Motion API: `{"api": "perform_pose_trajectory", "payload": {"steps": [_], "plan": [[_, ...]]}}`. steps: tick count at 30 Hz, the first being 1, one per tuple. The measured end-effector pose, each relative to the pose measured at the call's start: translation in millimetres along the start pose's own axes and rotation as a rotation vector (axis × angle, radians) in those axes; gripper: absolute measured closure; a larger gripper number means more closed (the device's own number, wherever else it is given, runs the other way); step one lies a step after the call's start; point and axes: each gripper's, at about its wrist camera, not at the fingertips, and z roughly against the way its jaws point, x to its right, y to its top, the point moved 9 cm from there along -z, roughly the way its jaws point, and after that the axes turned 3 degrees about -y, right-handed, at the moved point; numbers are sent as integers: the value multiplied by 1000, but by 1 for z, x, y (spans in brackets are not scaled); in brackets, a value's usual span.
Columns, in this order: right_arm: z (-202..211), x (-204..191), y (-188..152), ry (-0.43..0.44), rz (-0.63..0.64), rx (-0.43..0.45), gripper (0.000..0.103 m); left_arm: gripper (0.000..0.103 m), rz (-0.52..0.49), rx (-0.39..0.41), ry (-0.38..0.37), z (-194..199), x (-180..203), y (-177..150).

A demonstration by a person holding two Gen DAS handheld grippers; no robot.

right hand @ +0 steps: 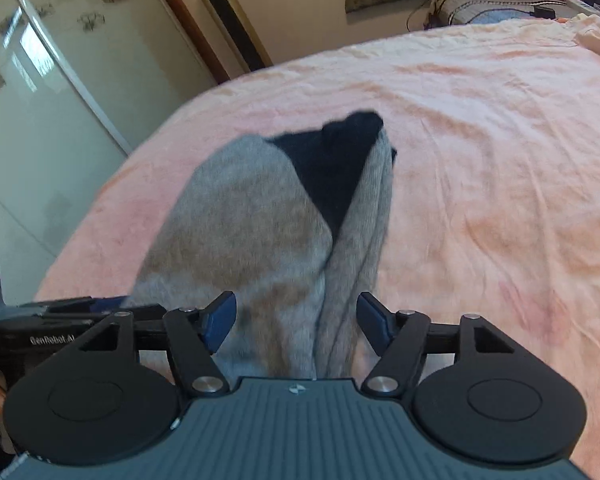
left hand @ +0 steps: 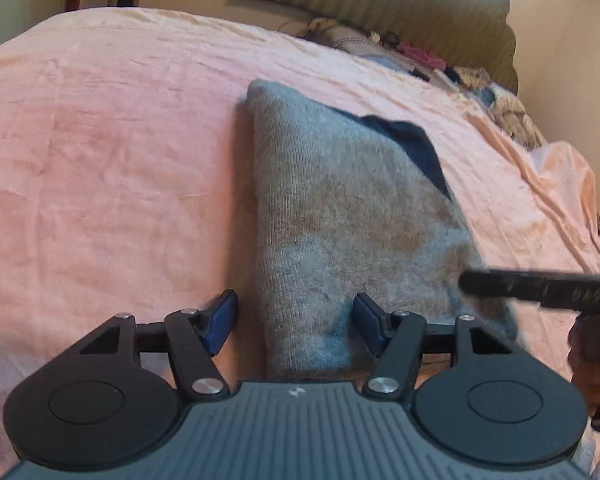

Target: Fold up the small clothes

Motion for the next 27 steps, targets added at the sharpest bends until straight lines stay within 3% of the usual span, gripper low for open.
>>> {"api": "perform_pose_trajectory", "payload": {"steps": [4, 5, 6, 8, 10, 13, 15, 17, 18, 20, 21, 22, 23, 25, 27], "plan": [[8, 0, -14, 69, -59, 15, 39, 41, 93, -19, -63, 4, -2, -6], [7, -1, -16, 96, -78, -3, 65, 45, 119, -20, -72, 4, -2, -7], [3, 0, -20, 99, -87, -27, 82, 53, 127, -24, -68, 2, -2, -6], [3, -3, -18, 105, -55, -32, 83, 86, 144, -54, -57, -2, 0, -6], [16, -6, -9, 109, -35, -7, 83, 88, 148, -61, -64, 4, 6, -6], [41, -9, 2, 113, 21, 35, 84, 88, 75, -38, -79, 19, 18, -9], [29, -3, -8, 94, 21, -28, 83, 88, 24, -56, -30, 13, 14, -18], [14, 3, -21, 63, 19, -79, 75, 86, 17, -49, -12, 11, 7, -24], [18, 3, -19, 70, 16, -51, 65, 86, 8, -43, -7, 16, 8, -23], [34, 8, -1, 67, -40, 38, 50, 79, -40, 5, 24, 32, 14, -18], [43, 10, 11, 69, -65, 98, 47, 77, -73, 59, 47, 44, 18, -12], [49, 11, 24, 68, -76, 144, 47, 68, -106, 115, 62, 52, 23, -6], [50, 9, 39, 62, -76, 180, 47, 45, -147, 170, 77, 57, 31, 1], [40, 1, 67, 32, -57, 218, 47, 14, -238, 239, 106, 53, 52, 14], [14, -13, 91, 28, -21, 211, 45, 14, -313, 237, 130, 31, 66, 18]]}}
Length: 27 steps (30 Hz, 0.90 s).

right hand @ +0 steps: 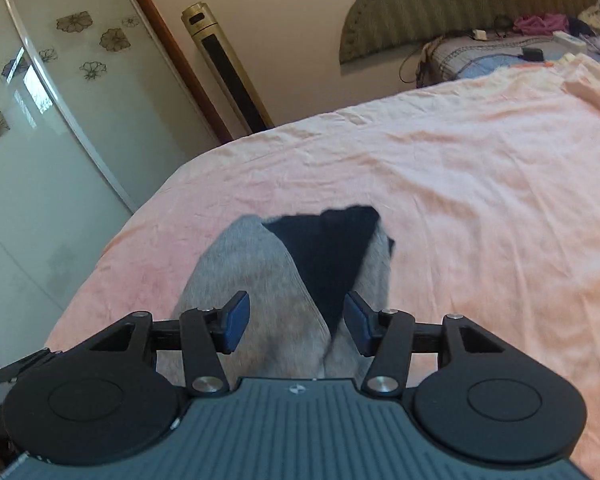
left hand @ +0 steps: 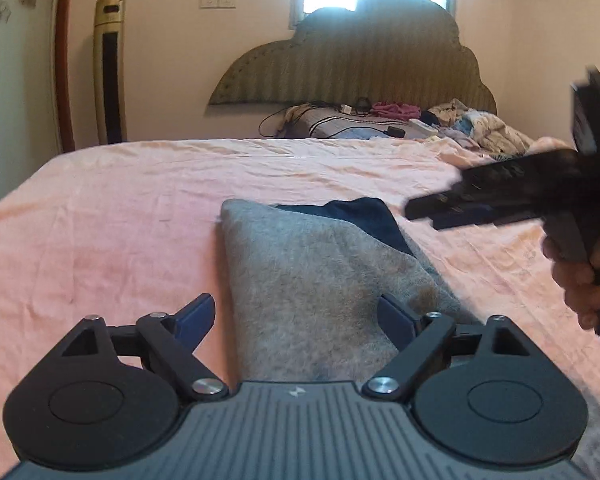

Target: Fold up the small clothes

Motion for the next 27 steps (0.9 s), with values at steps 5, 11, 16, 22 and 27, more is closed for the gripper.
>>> {"api": "perform_pose_trajectory", "payload": {"steps": [5, 11, 16, 22, 27], "plan": [[-87, 0, -16, -160, 155, -141, 38, 15, 16, -169, 48, -53, 2, -41], [-88, 11, -10, -116, 135, -124, 31, 13, 72, -118, 21, -47, -6, -48], [-54, -14, -7, -60, 94, -51, 34, 13, 79, -115, 18, -47, -4, -47], [-69, -8, -43, -68, 222, -58, 23, 13, 79, -116, 15, -48, -2, -45], [-46, -13, -29, -109, 128, -51, 30, 12, 81, -115, 15, -49, -3, -46]]}}
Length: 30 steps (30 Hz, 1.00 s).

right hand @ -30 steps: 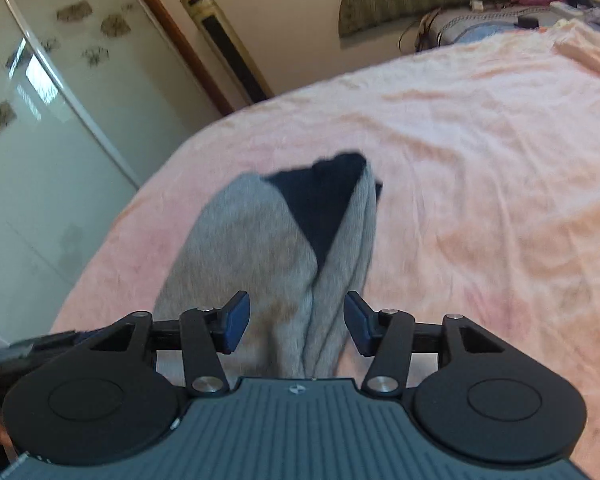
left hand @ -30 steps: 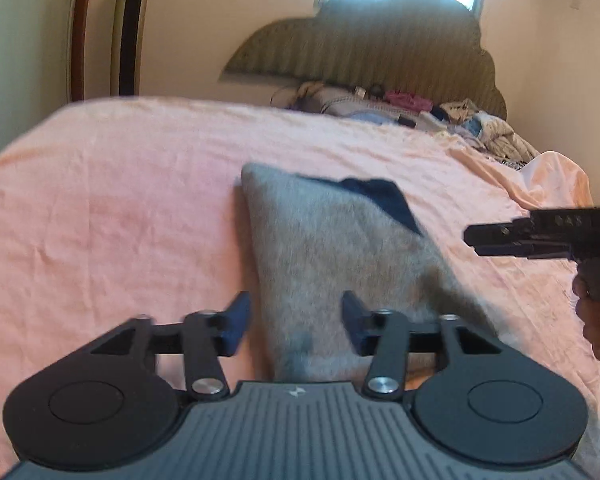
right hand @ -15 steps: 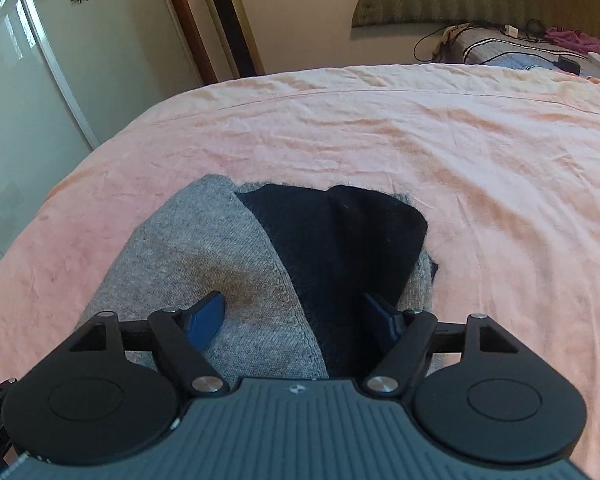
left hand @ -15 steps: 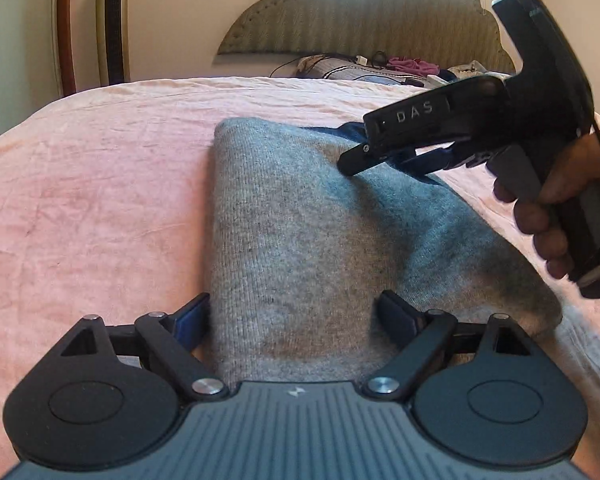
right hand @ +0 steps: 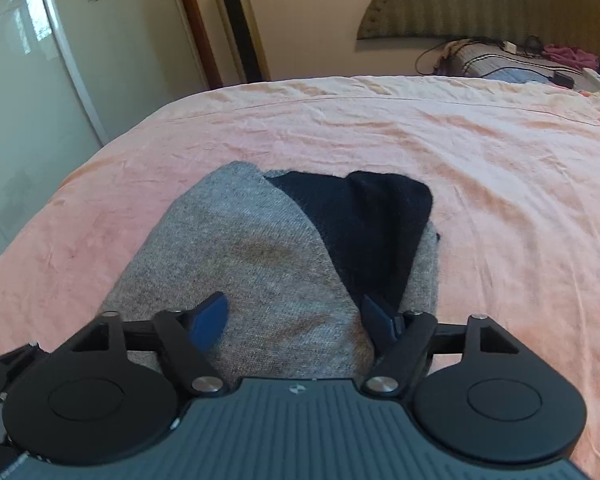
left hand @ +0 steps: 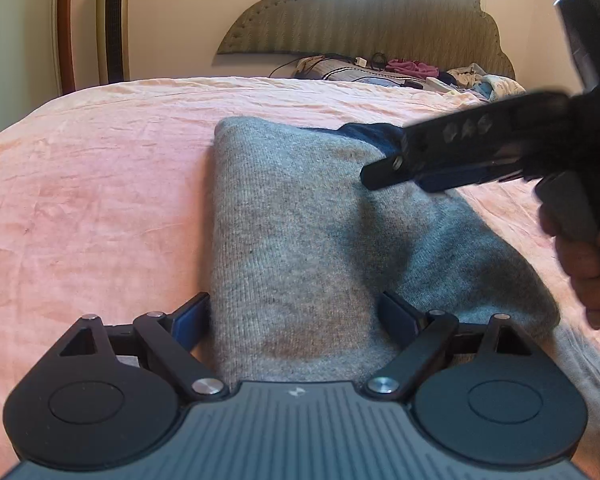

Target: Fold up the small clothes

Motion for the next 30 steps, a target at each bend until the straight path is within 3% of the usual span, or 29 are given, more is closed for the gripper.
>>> {"api": "perform_pose_trajectory", "payload": {"steps": [3, 4, 6, 9, 11, 16, 19, 22, 25, 27, 28, 30], "plan": [[10, -11, -11, 83, -29, 12, 21, 12, 0, -1, -1, 0, 0, 0], [1, -9, -21, 69, -18, -23, 20, 12, -1, -1, 0, 0, 0, 0], [-8, -7, -35, 55, 72, 18, 20, 11, -4, -2, 0, -1, 0, 0], [-1, -9, -30, 30, 44, -12, 23, 11, -7, -3, 3, -1, 0, 0], [12, -12, -25, 19, 11, -15, 26, 11, -1, -4, 20, 4, -2, -1], [72, -12, -35, 91, -30, 91, 22, 11, 72, 28, 5, 44, -8, -7], [76, -13, -57, 119, -21, 52, 18, 11, 76, 32, -9, 51, -7, -9], [52, -8, -82, 89, 1, -29, 19, 11, 58, -36, 43, 34, -10, -19], [72, -7, -81, 68, -27, 29, 20, 11, 73, -10, 42, 49, -12, -19], [89, -3, -80, -7, -22, 90, 1, 11, 61, 9, 75, 64, -15, -21], [98, 0, -85, -62, -17, 122, 0, 11, 66, 10, 85, 69, -16, -24], [102, 5, -103, -124, -19, 100, 0, 11, 88, -18, 88, 73, -18, -36]]}}
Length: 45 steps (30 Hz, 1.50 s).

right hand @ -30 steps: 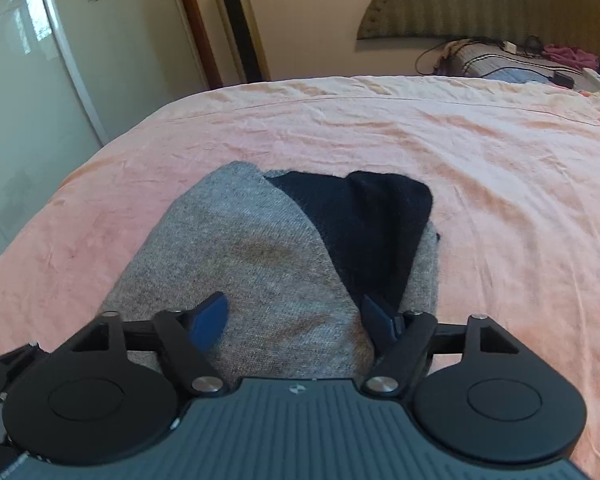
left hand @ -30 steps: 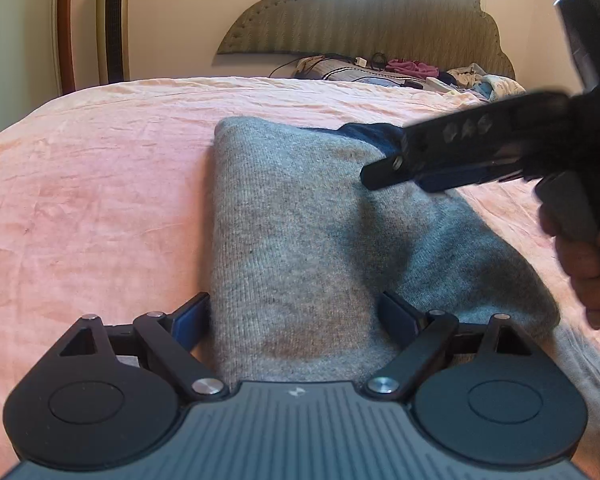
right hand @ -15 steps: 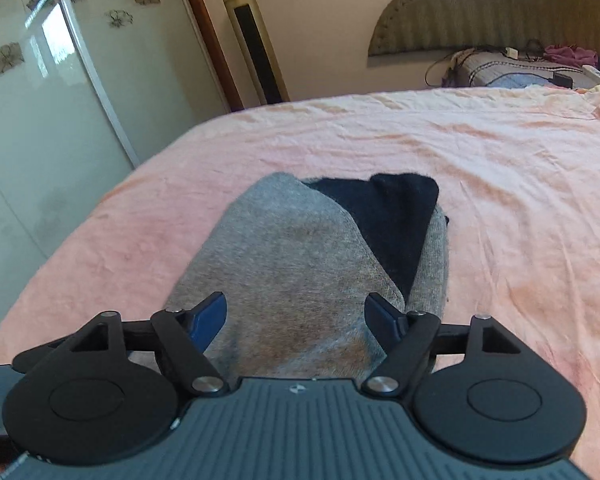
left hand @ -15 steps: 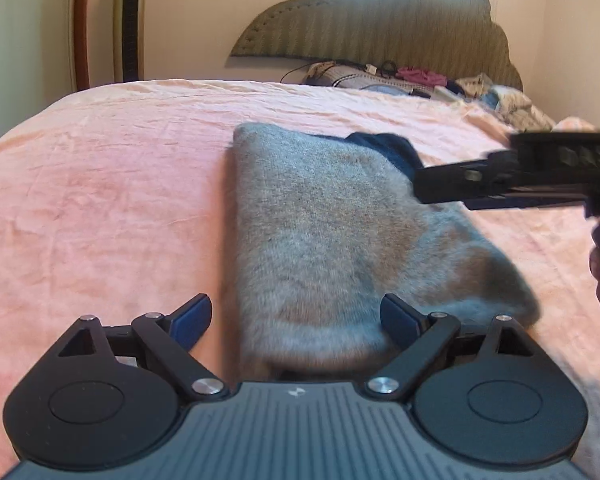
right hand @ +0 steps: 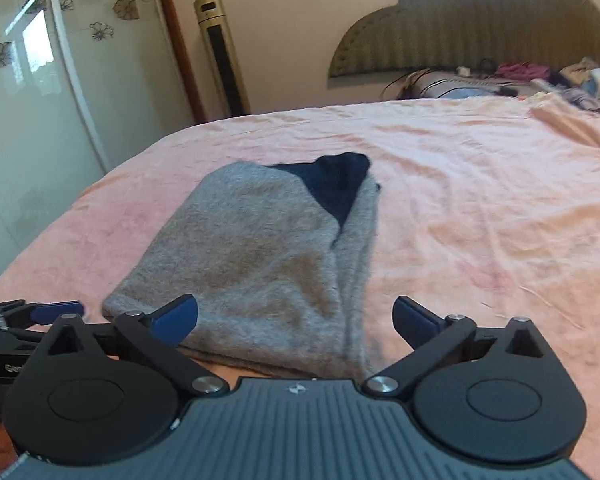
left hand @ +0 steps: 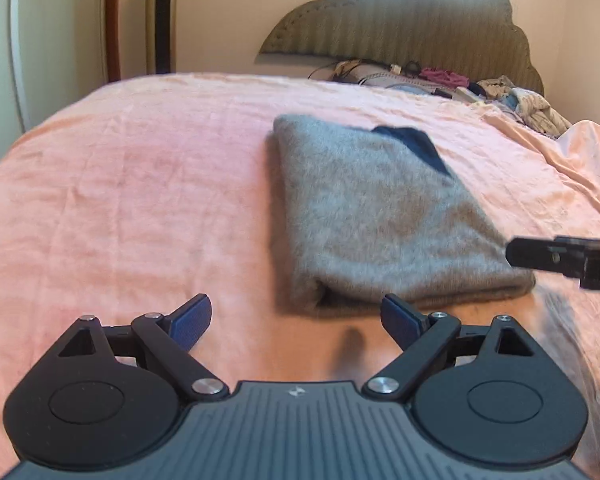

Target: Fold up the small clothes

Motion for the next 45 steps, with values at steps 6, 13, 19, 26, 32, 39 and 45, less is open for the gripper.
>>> {"api": "perform_pose_trajectory", "payload": {"steps": [6, 13, 19, 26, 32, 39, 45], "plan": [[-10, -4, -52, -202, 75, -57, 0, 4, -59, -33, 61, -7, 10, -21], [-19, -2, -47, -253, 27, -59, 0, 0, -62, -10, 95, -13, 8, -21], [-20, -1, -47, -248, 17, -24, 0, 0, -60, -15, 83, -14, 6, -20], [-19, -1, -47, -251, 18, -24, 0, 0, -65, -16, 87, -14, 7, -19], [-19, -2, -47, -251, 18, -24, 0, 0, -65, -16, 86, -14, 7, -19], [-19, -2, -47, -251, 17, -24, 0, 0, -65, -16, 86, -14, 7, -19], [-19, -1, -47, -251, 17, -24, 0, 0, -65, -18, 87, -14, 7, -19]]}}
